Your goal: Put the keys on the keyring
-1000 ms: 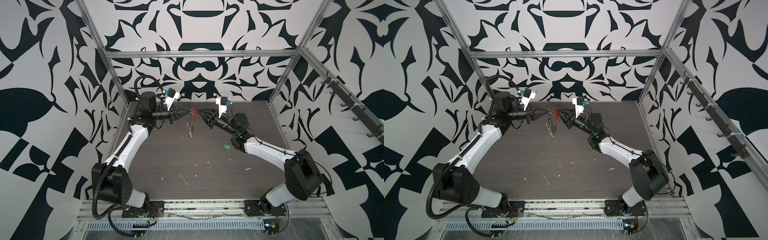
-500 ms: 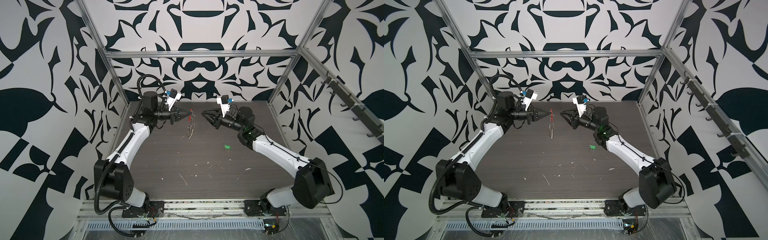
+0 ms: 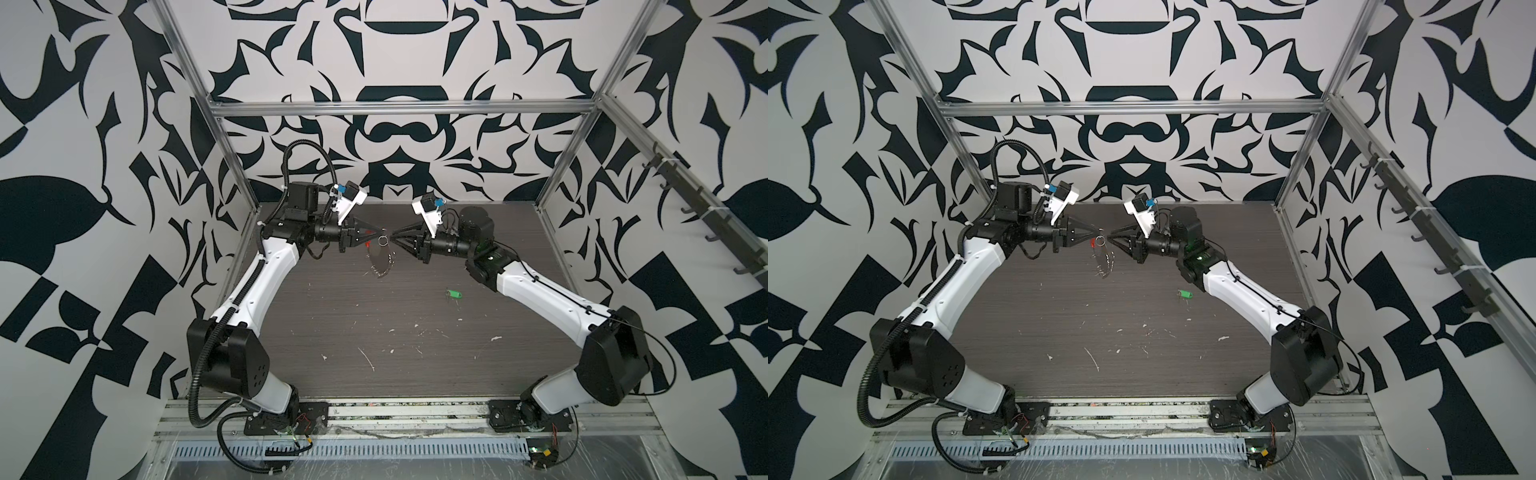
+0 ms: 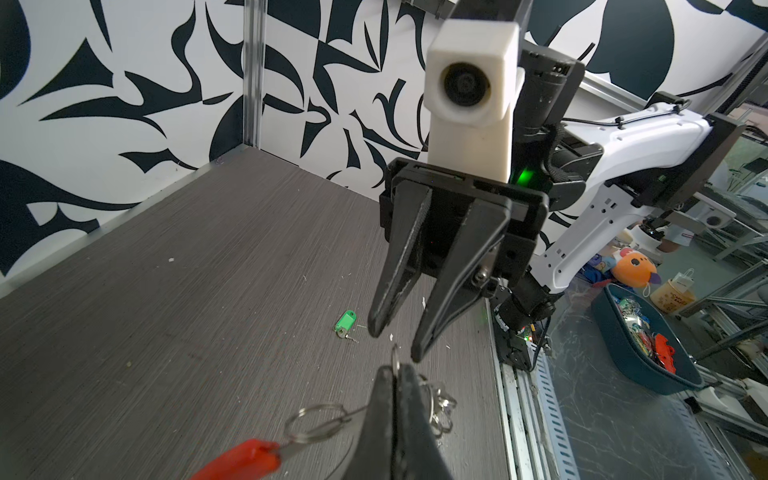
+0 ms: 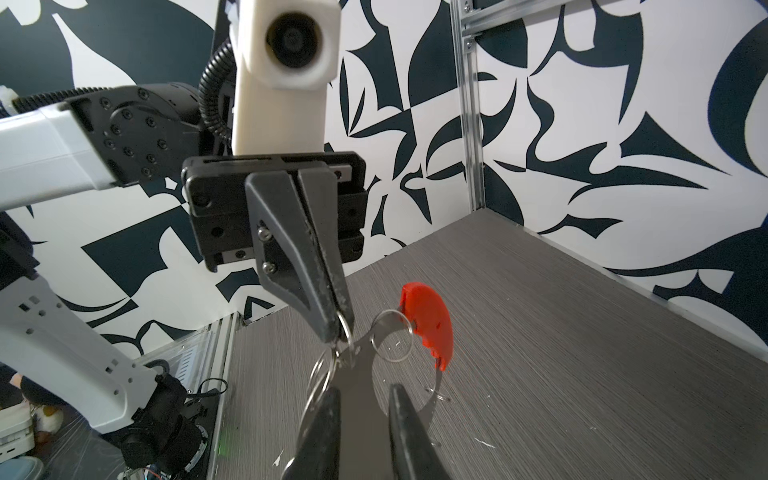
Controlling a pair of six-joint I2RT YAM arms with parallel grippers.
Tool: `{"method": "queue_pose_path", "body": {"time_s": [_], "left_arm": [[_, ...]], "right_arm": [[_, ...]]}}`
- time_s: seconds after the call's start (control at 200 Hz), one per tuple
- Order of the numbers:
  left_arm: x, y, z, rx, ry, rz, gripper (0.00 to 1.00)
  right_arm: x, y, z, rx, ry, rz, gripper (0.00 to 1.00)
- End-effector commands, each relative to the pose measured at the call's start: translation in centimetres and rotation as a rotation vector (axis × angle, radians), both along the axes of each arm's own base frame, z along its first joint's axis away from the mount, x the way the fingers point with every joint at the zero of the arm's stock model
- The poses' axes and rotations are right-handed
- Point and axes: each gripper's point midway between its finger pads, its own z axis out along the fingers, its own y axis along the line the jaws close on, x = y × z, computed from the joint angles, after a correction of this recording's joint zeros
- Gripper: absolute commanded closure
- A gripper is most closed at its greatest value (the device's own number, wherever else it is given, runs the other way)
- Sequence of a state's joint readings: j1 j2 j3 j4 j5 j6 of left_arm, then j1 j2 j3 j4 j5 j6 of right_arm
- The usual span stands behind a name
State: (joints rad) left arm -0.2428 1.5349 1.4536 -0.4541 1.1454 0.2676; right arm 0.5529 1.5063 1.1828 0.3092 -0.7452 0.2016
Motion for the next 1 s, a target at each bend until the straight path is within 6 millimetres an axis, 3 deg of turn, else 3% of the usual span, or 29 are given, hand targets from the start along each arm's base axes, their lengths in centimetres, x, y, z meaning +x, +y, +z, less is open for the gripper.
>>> {"method": "queue_pose_path", "body": {"time_s": [0.0, 0.38, 0.66, 0.835, 0.87, 0.92, 0.99], "left_arm": [[-0.6, -0.3, 0.9, -0.009, -0.019, -0.031, 1.0], [-0.8, -0.7, 1.0, -0.014, -0.011, -0.049, 1.0], [-0.8, -0.8, 1.3, -0.019, -0.008, -0.057, 1.0], [-0.7, -0.8, 1.4, -0.019, -0.008, -0.051, 1.0], [-0.4, -0.8, 1.4, -0.015, -0.003, -0.032, 0.85], [0.6, -0.6, 1.2, -0.002, 0.013, 0.023, 0.75], [1.6, 0.0, 1.2, -0.007, 0.016, 0.084, 0.74]], "right_arm": [[-0.7, 0.4, 3.3, 0.043, -0.092, 0.031, 0.77], [-0.6, 1.5, 3.2, 0.035, -0.098, 0.052, 0.77], [-0.6, 1.9, 3.0, 0.038, -0.096, 0.056, 1.0], [-0.7, 2.1, 3.5, 0.069, -0.105, 0.05, 1.0], [-0.6, 2.0, 3.8, 0.083, -0.12, 0.042, 1.0], [-0.6, 1.8, 4.0, 0.104, -0.142, 0.022, 1.0], [-0.4, 1.3, 4.4, 0.138, -0.172, -0.006, 1.0]]}}
